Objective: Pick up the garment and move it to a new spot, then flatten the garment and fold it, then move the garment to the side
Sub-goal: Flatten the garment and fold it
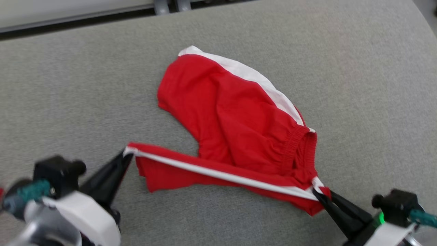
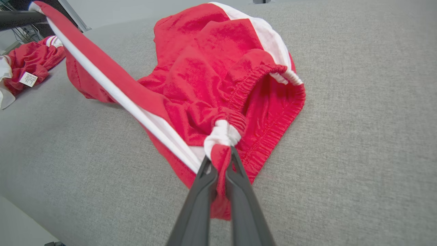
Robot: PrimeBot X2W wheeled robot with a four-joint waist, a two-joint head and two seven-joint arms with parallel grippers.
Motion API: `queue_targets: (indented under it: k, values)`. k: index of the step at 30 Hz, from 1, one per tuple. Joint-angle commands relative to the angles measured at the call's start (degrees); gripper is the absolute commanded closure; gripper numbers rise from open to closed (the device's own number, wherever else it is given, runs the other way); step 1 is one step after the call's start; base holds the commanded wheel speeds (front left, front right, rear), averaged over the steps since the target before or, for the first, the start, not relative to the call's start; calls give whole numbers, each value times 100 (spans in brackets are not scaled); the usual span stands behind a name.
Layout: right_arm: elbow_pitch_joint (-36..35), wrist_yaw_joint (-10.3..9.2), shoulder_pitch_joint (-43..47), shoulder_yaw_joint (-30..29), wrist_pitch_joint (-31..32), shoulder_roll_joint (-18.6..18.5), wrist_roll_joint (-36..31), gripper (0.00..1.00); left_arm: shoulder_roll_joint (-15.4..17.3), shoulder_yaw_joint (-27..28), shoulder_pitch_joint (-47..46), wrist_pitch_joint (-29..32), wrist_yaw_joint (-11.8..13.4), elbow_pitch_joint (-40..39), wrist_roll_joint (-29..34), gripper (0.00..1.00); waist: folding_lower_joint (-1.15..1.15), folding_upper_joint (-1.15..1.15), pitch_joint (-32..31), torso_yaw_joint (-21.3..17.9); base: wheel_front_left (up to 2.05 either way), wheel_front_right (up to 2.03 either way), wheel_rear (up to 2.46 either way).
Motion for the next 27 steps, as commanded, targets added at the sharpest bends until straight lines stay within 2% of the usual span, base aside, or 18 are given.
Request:
queue_targets:
  k: [1, 6, 10, 13, 20, 22, 27]
  values:
    - [46, -27, -165, 44, 41, 5, 65, 100, 91, 69, -249, 109, -44, -4, 1, 100, 0, 0, 254, -240, 0, 0, 0]
    - [324, -21, -1158, 530, 134, 45, 375, 100, 370, 12, -1742, 1133, -434, 296, -136, 100, 0, 0, 540, -411, 0, 0, 0]
    - [581, -20, -1803, 819, 127, 24, 657, 100, 267, -214, -3019, 1838, -823, 898, -251, 100, 0, 0, 705, -492, 0, 0, 0]
    - [699, -18, -2234, 960, 42, -15, 1011, 100, 31, -490, -4082, 2339, -1195, 1662, -302, 100, 0, 0, 837, -574, 0, 0, 0]
    - [832, -18, -2522, 877, -74, -8, 1514, 100, -434, -903, -5315, 2751, -1651, 3072, -203, 100, 0, 0, 1020, -748, 0, 0, 0]
    - [866, -18, -2595, 900, -89, 10, 1588, 94, -498, -1008, -5545, 2804, -1773, 3447, -139, 100, 0, 0, 1077, -815, 0, 0, 0]
    - [1059, -18, -2808, 1005, -203, 103, 1616, 94, -675, -1140, -5970, 2707, -1939, 4245, -1, 100, 0, 0, 1225, -975, 0, 0, 0]
